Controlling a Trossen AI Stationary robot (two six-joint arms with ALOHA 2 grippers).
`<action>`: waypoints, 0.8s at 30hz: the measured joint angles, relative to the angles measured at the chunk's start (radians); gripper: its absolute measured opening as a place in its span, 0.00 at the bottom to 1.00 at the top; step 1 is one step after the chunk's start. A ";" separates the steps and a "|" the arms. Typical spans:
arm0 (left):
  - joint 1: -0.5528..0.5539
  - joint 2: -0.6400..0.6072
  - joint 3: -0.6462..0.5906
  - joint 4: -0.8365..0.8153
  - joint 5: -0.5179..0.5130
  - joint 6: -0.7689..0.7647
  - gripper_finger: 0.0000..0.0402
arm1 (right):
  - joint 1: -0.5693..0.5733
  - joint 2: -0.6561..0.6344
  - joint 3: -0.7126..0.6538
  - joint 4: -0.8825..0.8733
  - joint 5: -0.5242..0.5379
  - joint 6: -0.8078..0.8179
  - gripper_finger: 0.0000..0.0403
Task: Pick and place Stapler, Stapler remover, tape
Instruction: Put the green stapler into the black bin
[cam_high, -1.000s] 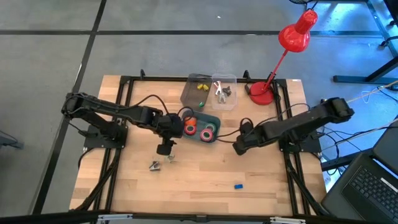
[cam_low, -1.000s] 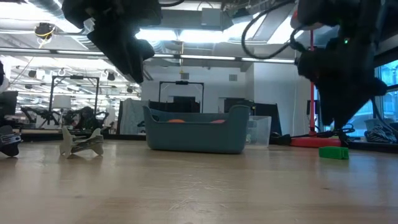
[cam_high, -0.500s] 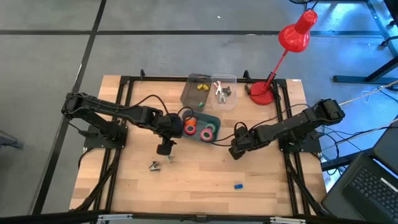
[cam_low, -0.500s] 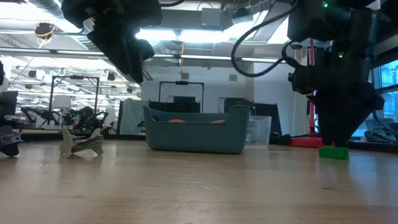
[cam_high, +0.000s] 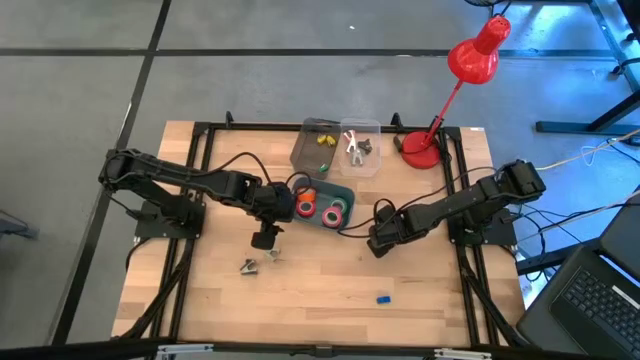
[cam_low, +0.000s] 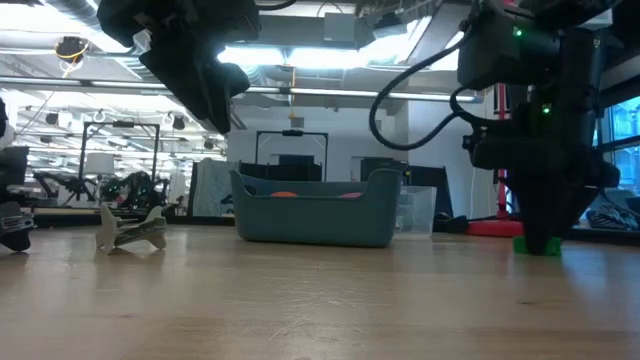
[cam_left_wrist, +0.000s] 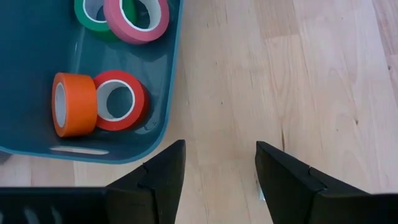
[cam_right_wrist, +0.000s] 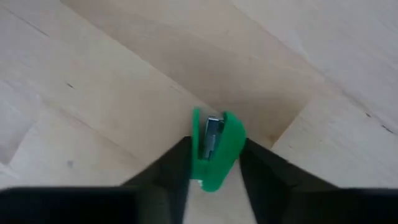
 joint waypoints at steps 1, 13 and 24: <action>0.000 0.000 0.000 0.000 0.000 0.000 0.46 | 0.000 -0.002 0.000 0.000 -0.002 0.002 0.26; 0.000 0.000 0.000 0.005 -0.010 -0.001 0.46 | -0.003 -0.191 0.160 -0.107 0.016 -0.072 0.12; 0.129 -0.009 0.000 0.635 0.159 -0.238 0.46 | -0.117 -0.262 0.525 -0.082 0.147 -0.588 0.12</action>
